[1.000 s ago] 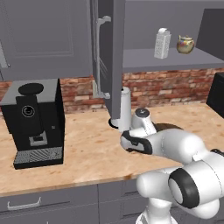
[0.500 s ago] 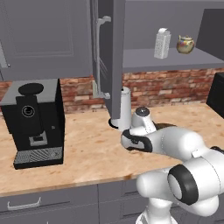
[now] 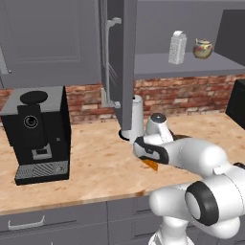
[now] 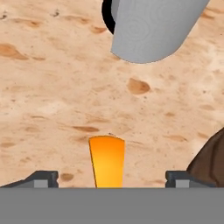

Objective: Pick the cheese from the fridge and the cheese grater from the cabinet and place them next to the salad bowl.

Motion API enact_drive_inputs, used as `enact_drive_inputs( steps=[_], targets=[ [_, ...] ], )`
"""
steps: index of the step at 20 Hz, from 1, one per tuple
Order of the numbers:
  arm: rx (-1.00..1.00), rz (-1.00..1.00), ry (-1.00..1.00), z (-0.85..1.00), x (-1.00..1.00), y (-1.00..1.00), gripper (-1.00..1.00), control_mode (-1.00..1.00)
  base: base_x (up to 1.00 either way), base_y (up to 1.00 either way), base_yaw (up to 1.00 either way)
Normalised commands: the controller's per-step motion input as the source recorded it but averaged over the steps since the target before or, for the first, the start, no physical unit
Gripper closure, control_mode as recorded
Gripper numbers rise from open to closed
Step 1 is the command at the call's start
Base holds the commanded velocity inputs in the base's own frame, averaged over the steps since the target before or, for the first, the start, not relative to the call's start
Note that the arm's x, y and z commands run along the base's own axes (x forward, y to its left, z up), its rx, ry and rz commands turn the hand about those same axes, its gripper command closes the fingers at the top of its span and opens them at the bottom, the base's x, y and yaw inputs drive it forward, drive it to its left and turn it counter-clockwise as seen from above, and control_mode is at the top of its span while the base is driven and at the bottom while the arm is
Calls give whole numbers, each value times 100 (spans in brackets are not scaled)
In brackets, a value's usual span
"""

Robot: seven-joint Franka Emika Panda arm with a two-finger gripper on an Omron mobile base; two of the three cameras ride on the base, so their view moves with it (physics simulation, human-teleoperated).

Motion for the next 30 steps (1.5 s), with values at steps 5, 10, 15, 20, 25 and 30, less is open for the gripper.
enact_drive_inputs(
  steps=[5, 10, 15, 20, 25, 30],
  targets=[
    [7, -4, 0, 32, -2, -10, -100, -100, 0, 0, 0],
    [6, -12, 0, 32, -6, -22, -100, -100, 0, 0, 0],
    [6, -18, -12, 46, -3, -10, -100, -100, 0, 0, 0],
    [10, -15, -16, 49, -6, -17, -100, -100, 0, 0, 0],
    [10, -13, -16, 53, -1, -14, -100, -100, 0, 0, 0],
    [10, -7, -9, 57, -4, -18, -100, -100, 0, 0, 0]
  ],
)
